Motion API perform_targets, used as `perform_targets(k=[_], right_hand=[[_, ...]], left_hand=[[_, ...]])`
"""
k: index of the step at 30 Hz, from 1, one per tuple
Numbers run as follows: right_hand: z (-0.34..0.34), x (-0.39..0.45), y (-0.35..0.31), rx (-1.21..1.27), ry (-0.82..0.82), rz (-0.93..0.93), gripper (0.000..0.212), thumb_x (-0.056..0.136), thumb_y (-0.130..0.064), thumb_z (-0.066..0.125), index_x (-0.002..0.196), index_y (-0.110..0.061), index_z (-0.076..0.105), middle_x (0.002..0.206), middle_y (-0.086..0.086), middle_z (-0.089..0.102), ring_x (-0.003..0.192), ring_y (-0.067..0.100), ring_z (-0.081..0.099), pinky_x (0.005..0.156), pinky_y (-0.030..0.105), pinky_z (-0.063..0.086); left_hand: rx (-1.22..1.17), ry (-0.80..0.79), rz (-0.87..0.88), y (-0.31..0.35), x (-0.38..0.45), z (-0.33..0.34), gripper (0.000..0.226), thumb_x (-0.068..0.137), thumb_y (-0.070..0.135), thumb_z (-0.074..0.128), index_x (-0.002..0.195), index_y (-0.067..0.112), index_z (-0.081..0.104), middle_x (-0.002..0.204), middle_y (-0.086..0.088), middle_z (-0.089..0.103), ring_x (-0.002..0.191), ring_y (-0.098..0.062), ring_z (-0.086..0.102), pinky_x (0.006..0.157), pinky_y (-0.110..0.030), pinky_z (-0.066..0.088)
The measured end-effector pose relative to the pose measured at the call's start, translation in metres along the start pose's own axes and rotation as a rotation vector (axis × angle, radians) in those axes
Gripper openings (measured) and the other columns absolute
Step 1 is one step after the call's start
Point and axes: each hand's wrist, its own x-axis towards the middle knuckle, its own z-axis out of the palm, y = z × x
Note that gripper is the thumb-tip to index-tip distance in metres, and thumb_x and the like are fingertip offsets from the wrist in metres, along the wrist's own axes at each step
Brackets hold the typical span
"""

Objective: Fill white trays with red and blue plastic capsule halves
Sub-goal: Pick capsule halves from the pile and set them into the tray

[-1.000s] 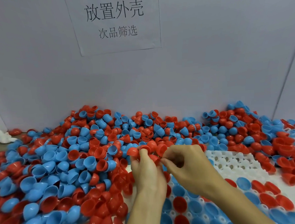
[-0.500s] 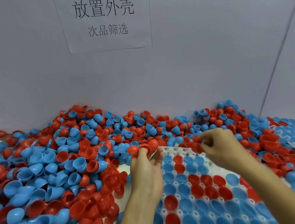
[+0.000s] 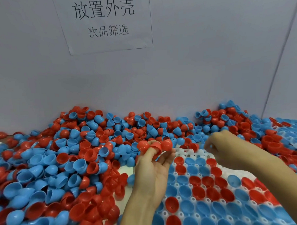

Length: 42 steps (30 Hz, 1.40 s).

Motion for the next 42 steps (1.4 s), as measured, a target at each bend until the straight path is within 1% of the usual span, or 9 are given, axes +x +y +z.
perform_targets(k=[5,9,14,22,27,30,34,40,42], right_hand=[[-0.004,-0.016,-0.060,0.751,0.103,-0.247,0.016,0.088,-0.049,0.063,0.095,-0.037,0.070,0.080,-0.010,0.071,0.073,0.009,0.071,0.063,0.023,0.057],[0.008,-0.013,-0.067,0.754,0.218,-0.232,0.016,0.093,-0.025,0.068,0.079,-0.030,0.073,0.077,-0.012,0.073,0.073,0.009,0.071,0.073,0.033,0.059],[0.020,-0.010,-0.063,0.707,0.272,-0.231,0.018,0.092,-0.009,0.068,0.087,-0.024,0.075,0.086,-0.013,0.070,0.082,0.004,0.067,0.078,0.024,0.057],[0.030,-0.014,-0.084,0.679,0.278,-0.219,0.014,0.087,-0.037,0.071,0.074,-0.038,0.069,0.093,-0.017,0.062,0.084,-0.007,0.063,0.071,0.005,0.045],[0.031,-0.014,-0.068,0.713,0.326,-0.067,0.020,0.085,-0.026,0.076,0.068,-0.035,0.071,0.074,-0.016,0.068,0.072,-0.004,0.066,0.059,0.007,0.051],[0.015,-0.010,-0.016,0.493,0.339,0.065,0.007,0.088,-0.023,0.073,0.084,-0.027,0.076,0.074,-0.025,0.057,0.072,-0.003,0.062,0.059,0.003,0.042],[0.003,-0.010,0.048,0.115,0.077,0.146,0.009,0.090,-0.022,0.070,0.086,-0.022,0.079,0.078,-0.016,0.065,0.075,0.007,0.065,0.060,0.014,0.050],[0.021,-0.007,0.037,-0.232,-0.159,0.090,0.008,0.082,-0.011,0.062,0.076,-0.012,0.067,0.098,0.001,0.059,0.084,0.023,0.065,0.064,0.036,0.054],[0.016,-0.009,0.034,-0.257,-0.177,0.082,0.013,0.084,-0.010,0.061,0.091,-0.012,0.072,0.107,0.002,0.060,0.095,0.024,0.065,0.075,0.037,0.057]], left_hand=[[0.245,-0.077,0.059,-0.002,-0.002,-0.001,0.020,0.099,0.011,0.049,0.082,0.012,0.059,0.091,-0.016,0.071,0.085,-0.025,0.071,0.070,-0.030,0.058],[0.155,0.013,0.070,-0.001,-0.003,0.001,0.046,0.104,0.020,0.043,0.069,0.016,0.073,0.093,-0.016,0.073,0.086,-0.026,0.072,0.069,-0.034,0.060],[0.058,0.200,0.077,-0.002,0.005,-0.001,0.033,0.106,0.021,0.043,0.104,-0.005,0.065,0.097,-0.017,0.076,0.086,-0.022,0.075,0.064,-0.028,0.060],[0.461,0.348,0.258,-0.016,0.011,-0.003,0.035,0.106,0.017,0.044,0.083,0.006,0.067,0.077,-0.005,0.075,0.077,-0.021,0.071,0.074,-0.033,0.055],[0.702,0.303,0.296,-0.016,0.008,-0.008,0.024,0.101,0.013,0.055,0.085,0.007,0.073,0.079,-0.003,0.077,0.078,-0.014,0.075,0.071,-0.024,0.057],[0.786,0.278,0.288,-0.008,0.004,-0.011,0.015,0.099,0.004,0.056,0.090,0.008,0.068,0.069,-0.001,0.075,0.064,-0.011,0.073,0.058,-0.017,0.055],[0.967,0.182,0.208,-0.004,-0.004,-0.006,0.016,0.093,0.006,0.062,0.096,0.021,0.061,0.056,-0.004,0.067,0.045,-0.007,0.058,0.045,-0.020,0.046],[1.068,0.168,0.141,-0.003,-0.013,0.005,0.010,0.088,0.009,0.066,0.093,0.017,0.061,0.046,0.002,0.060,0.036,0.000,0.048,0.038,-0.013,0.036],[1.090,0.183,0.149,-0.004,-0.013,0.006,0.010,0.087,0.009,0.067,0.092,0.015,0.061,0.044,0.002,0.059,0.035,0.000,0.048,0.038,-0.012,0.036]])
